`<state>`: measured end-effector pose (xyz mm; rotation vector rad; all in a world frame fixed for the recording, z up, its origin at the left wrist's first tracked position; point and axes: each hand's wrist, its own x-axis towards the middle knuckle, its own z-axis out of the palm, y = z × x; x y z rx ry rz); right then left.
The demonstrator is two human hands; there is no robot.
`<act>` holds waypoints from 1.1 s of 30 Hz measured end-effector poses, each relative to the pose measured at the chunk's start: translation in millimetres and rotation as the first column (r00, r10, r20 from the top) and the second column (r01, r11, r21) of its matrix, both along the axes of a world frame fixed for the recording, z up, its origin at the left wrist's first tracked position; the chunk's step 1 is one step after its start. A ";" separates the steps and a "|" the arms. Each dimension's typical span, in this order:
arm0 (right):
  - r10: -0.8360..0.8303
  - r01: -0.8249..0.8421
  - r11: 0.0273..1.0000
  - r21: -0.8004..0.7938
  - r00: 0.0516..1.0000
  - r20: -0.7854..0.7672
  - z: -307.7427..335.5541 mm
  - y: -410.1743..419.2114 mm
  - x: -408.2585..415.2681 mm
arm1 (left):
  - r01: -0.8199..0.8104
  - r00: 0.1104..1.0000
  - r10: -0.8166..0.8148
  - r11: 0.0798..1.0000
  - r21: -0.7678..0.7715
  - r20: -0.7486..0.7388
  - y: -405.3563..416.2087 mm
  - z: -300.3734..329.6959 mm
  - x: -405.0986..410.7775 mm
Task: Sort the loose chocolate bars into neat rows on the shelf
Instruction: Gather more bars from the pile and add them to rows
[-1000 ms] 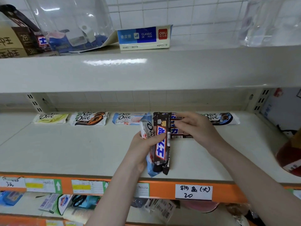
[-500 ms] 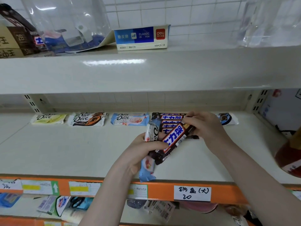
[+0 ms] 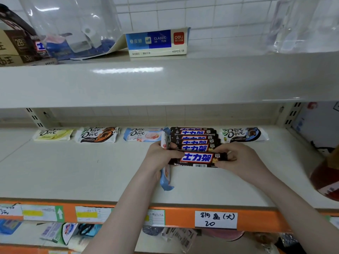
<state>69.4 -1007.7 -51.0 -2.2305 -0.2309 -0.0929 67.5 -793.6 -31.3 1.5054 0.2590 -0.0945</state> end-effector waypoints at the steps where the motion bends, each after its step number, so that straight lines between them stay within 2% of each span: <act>1: -0.018 0.018 1.000 -0.026 1.000 0.016 -0.2 -0.9 2.6 | -0.005 1.000 0.005 1.000 0.008 0.000 -2.0 0.7 2.1; 6: -0.048 0.055 0.991 -0.124 0.997 0.059 -4.7 -0.2 12.4 | -0.055 0.998 0.055 0.998 -0.007 -0.020 -4.6 0.3 5.4; 19: -0.090 0.110 0.980 -0.168 0.989 0.121 -9.5 3.4 19.2 | -0.108 0.994 0.106 0.987 -0.116 -0.024 -4.2 -6.6 0.3; 26: -0.082 0.145 0.951 -0.273 0.970 0.231 -6.1 8.2 11.7 | -0.269 0.962 0.274 0.948 -0.169 0.006 -4.7 1.7 -12.2; 30: 0.013 0.048 0.975 -0.217 0.963 0.269 -2.6 23.9 -0.8 | -0.300 0.950 0.311 0.906 -0.299 -0.014 -0.7 5.1 -26.3; 33: 0.100 -0.078 0.991 -0.105 0.969 0.226 0.1 43.9 -13.0 | -0.310 0.939 0.343 0.866 -0.392 0.017 3.4 3.8 -36.9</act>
